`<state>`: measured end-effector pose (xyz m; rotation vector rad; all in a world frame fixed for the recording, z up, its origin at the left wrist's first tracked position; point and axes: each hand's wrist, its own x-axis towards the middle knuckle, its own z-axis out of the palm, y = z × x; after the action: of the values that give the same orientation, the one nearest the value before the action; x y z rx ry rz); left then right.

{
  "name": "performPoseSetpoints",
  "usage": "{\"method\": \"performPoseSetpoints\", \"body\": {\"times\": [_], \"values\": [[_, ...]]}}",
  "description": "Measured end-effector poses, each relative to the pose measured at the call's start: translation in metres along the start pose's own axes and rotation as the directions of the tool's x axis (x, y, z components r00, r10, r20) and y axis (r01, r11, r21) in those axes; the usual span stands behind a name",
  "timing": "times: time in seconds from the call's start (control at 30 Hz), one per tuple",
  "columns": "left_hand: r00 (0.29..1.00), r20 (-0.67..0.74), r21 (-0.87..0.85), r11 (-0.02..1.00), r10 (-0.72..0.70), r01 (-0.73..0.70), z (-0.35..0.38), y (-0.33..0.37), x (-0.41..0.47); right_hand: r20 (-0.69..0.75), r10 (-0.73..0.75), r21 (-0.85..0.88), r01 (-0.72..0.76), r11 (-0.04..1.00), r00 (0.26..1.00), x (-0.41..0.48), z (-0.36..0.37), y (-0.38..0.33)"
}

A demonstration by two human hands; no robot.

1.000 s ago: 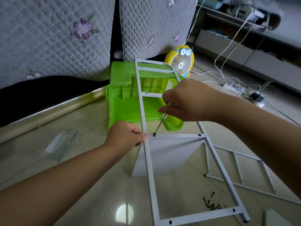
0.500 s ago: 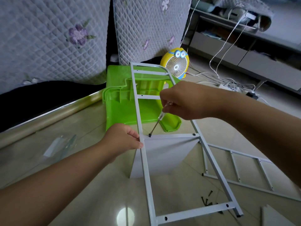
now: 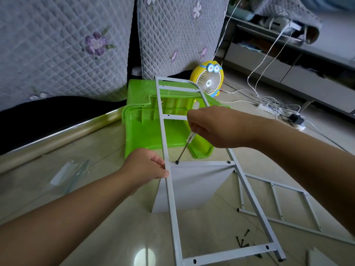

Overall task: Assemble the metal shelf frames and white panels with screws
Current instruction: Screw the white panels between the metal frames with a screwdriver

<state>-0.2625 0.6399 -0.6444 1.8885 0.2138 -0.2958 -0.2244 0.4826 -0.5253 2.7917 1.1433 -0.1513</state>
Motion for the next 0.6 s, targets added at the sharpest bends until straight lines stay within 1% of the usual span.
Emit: {"method": "performPoseSetpoints", "body": {"times": [0.13, 0.2, 0.3, 0.4, 0.47, 0.53, 0.6], "values": [[1.0, -0.008, 0.011, 1.0, 0.014, -0.014, 0.0, 0.001, 0.0, -0.011, -0.014, -0.045, 0.014, 0.999, 1.0, 0.004, -0.003, -0.002], [1.0, 0.0, 0.006, 1.0, 0.015, -0.015, -0.001, 0.002, -0.001, 0.007, 0.003, -0.113, -0.002, 0.994, 1.0, 0.005, -0.005, -0.006], [1.0, 0.011, -0.014, 1.0, 0.008, -0.008, -0.001, 0.0, -0.001, 0.063, 0.101, -0.277, -0.08, 0.958, 0.993, 0.005, -0.009, -0.016], [1.0, 0.023, -0.045, 0.999, -0.004, 0.005, -0.001, -0.001, 0.0, 0.079, 0.173, -0.32, -0.139, 0.937, 0.982, 0.0, -0.007, -0.022], [1.0, 0.024, -0.048, 0.999, -0.01, 0.011, 0.0, -0.002, 0.001, 0.073, 0.157, -0.272, -0.132, 0.953, 0.985, -0.002, -0.004, -0.019], [1.0, 0.023, -0.042, 0.999, -0.009, 0.01, 0.001, -0.003, 0.002, 0.088, 0.118, -0.126, -0.106, 0.986, 0.989, -0.003, -0.004, -0.017], [1.0, 0.023, -0.039, 0.999, -0.007, 0.008, 0.0, -0.003, 0.003, 0.143, 0.058, -0.009, -0.057, 0.998, 0.988, -0.003, -0.006, -0.015]]}}
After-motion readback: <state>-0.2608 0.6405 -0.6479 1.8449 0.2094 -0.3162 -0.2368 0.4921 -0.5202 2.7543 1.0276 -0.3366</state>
